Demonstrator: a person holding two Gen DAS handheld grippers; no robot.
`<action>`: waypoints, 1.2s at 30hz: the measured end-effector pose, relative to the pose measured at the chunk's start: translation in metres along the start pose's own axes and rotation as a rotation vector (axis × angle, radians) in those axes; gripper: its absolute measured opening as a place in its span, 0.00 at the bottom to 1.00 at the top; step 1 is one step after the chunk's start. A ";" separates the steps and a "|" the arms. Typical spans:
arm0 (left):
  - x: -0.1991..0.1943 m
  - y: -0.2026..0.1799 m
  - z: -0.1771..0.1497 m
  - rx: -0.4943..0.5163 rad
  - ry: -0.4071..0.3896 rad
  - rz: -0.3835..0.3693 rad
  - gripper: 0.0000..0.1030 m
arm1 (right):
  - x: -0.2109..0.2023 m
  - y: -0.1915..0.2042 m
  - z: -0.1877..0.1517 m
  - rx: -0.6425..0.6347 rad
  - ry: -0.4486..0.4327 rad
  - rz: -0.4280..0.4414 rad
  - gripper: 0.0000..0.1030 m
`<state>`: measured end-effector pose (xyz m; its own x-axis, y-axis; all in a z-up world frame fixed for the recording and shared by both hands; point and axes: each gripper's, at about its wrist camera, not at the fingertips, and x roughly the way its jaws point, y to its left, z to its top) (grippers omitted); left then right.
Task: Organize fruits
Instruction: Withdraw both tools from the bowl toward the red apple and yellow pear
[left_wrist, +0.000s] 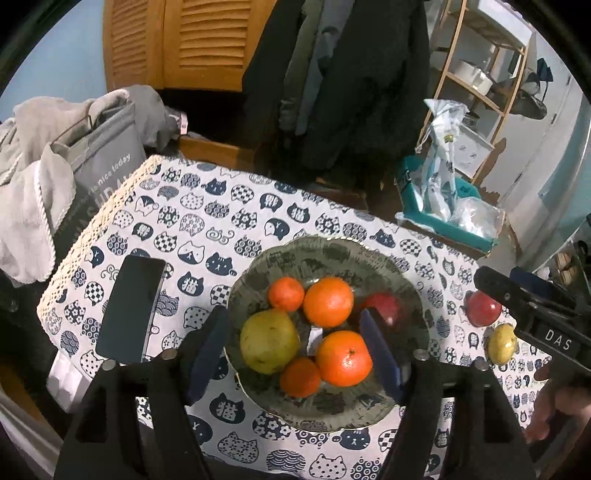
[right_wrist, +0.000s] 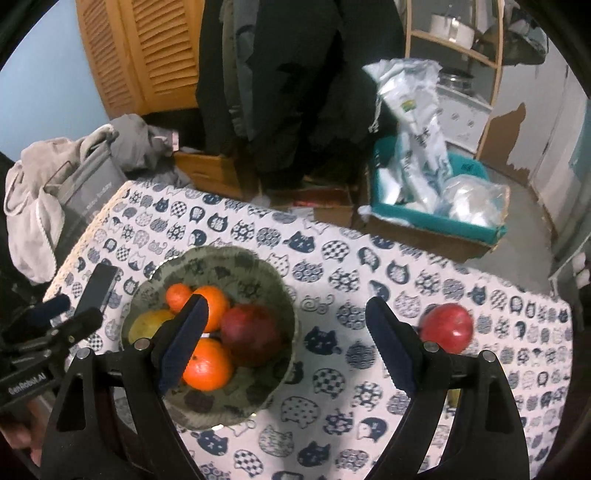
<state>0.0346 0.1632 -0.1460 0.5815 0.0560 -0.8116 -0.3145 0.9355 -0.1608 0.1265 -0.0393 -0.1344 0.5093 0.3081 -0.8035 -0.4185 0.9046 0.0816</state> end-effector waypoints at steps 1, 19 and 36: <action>-0.002 -0.002 0.001 0.001 -0.007 -0.001 0.76 | -0.005 -0.002 0.000 -0.001 -0.009 -0.006 0.85; -0.041 -0.042 0.006 0.068 -0.098 -0.029 0.85 | -0.077 -0.044 -0.002 0.040 -0.133 -0.054 0.85; -0.058 -0.103 0.006 0.165 -0.121 -0.074 0.87 | -0.130 -0.111 -0.027 0.115 -0.202 -0.170 0.85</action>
<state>0.0381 0.0656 -0.0791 0.6871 0.0173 -0.7264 -0.1465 0.9825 -0.1151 0.0862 -0.1882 -0.0547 0.7095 0.1910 -0.6783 -0.2321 0.9722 0.0309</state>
